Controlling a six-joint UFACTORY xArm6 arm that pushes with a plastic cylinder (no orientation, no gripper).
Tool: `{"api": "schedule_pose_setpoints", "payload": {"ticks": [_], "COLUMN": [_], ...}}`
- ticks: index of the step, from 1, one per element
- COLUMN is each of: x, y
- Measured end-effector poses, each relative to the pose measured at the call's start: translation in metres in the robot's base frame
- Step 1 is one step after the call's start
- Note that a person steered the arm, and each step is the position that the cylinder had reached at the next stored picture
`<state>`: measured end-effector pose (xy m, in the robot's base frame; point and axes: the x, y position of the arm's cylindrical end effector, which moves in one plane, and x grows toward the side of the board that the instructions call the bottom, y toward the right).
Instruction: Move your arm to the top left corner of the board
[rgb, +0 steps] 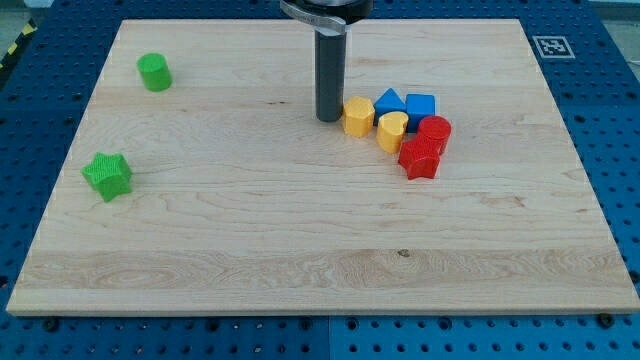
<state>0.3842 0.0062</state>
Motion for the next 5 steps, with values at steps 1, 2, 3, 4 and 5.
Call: {"api": "schedule_pose_setpoints", "payload": {"ticks": [1,2,3,4,5], "x": [-0.003,-0.019,-0.04,-0.046,-0.062], "y": [-0.002,-0.008,-0.011,-0.011,-0.012]}}
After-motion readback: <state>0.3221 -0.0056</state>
